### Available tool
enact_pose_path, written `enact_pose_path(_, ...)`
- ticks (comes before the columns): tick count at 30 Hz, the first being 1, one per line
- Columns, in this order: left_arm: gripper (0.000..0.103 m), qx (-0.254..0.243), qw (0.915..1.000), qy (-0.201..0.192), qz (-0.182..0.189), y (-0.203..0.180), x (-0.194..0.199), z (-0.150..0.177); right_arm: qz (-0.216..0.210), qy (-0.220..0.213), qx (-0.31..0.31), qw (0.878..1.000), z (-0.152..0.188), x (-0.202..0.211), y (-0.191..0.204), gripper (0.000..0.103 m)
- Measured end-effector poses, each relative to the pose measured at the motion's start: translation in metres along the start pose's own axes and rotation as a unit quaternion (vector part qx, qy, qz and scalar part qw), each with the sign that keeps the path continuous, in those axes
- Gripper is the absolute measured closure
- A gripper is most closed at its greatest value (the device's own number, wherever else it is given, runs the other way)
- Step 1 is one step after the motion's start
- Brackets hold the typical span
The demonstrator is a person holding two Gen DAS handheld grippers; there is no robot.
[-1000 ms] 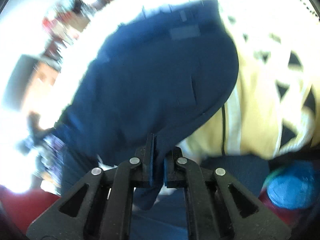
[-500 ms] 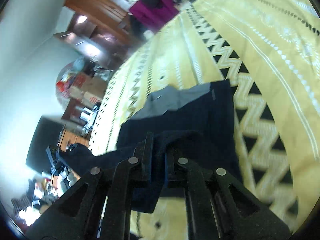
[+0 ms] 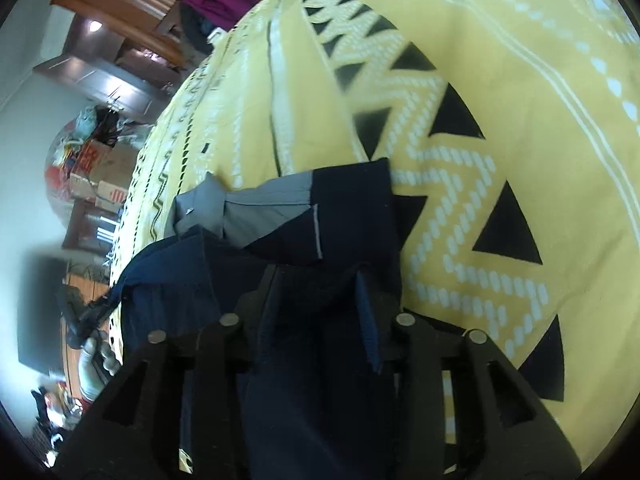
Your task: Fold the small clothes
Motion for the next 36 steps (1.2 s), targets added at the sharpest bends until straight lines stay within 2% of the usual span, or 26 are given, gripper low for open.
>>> enact_pose_path(1, 0.066, -0.013, 0.9998, -0.015, -0.005, -0.004, 0.007, -0.002, 0.003, -0.006, 0.002, 1.000, -0.001, 0.004, 0.001, 0.065)
enact_pose_path(3, 0.057, -0.033, 0.9978, -0.045, -0.035, -0.006, 0.024, -0.010, -0.003, -0.039, 0.002, 0.999, -0.004, 0.022, 0.006, 0.052)
enact_pose_path(4, 0.055, -0.038, 0.9961, -0.060, -0.052, -0.006, 0.034, -0.015, -0.006, -0.056, 0.000, 0.998, -0.006, 0.032, 0.007, 0.039)
enact_pose_path(5, 0.051, -0.032, 0.9950, -0.074, -0.060, -0.002, 0.043, -0.018, -0.007, -0.071, -0.003, 0.997, -0.008, 0.039, 0.007, 0.033)
enact_pose_path(6, 0.048, -0.020, 0.9946, -0.084, -0.057, 0.001, 0.049, -0.020, -0.007, -0.081, -0.002, 0.997, -0.009, 0.043, 0.007, 0.033)
enact_pose_path(8, 0.048, -0.019, 0.9944, -0.083, -0.062, 0.004, 0.054, -0.017, 0.010, -0.086, 0.008, 0.996, -0.014, 0.042, 0.009, 0.033)
enact_pose_path(12, 0.048, -0.052, 0.9952, -0.049, -0.067, -0.004, 0.039, -0.008, 0.034, -0.056, 0.030, 0.997, -0.013, 0.018, 0.014, 0.034)
enact_pose_path(15, 0.048, -0.062, 0.9957, -0.015, -0.067, -0.009, 0.030, 0.011, 0.075, -0.058, 0.051, 0.994, -0.008, 0.008, 0.011, 0.034)
enact_pose_path(18, 0.048, -0.062, 0.9959, 0.003, -0.065, -0.006, 0.030, 0.034, 0.086, -0.047, 0.057, 0.994, 0.004, -0.002, 0.005, 0.034)
enact_pose_path(21, 0.048, -0.056, 0.9949, 0.017, -0.082, 0.010, 0.043, 0.058, 0.112, -0.041, 0.071, 0.990, 0.023, 0.000, 0.000, 0.034)
enact_pose_path(24, 0.048, -0.036, 0.9963, 0.018, -0.076, 0.026, 0.064, 0.084, 0.103, -0.040, 0.079, 0.991, 0.051, 0.016, 0.001, 0.034)
enact_pose_path(28, 0.048, -0.006, 0.9989, 0.023, -0.040, 0.040, 0.084, 0.120, 0.102, -0.023, 0.096, 0.990, 0.095, 0.034, -0.002, 0.034)
enact_pose_path(31, 0.048, -0.002, 0.9990, 0.039, -0.023, 0.045, 0.092, 0.141, 0.114, -0.009, 0.102, 0.988, 0.122, 0.045, -0.010, 0.034)
enact_pose_path(36, 0.048, -0.015, 0.9992, 0.037, -0.006, 0.039, 0.098, 0.148, 0.103, -0.002, 0.097, 0.990, 0.139, 0.054, -0.013, 0.035)
Point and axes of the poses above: each gripper's, at about its wrist camera, not at the fingertips, and x roughly against the way its jaws point, y to its left, z to its underside, the point moved 4 cm from there along -x, roughly the way its jaws point, and after that the axes turned 5 degrees about z, right-handed, at the moved point
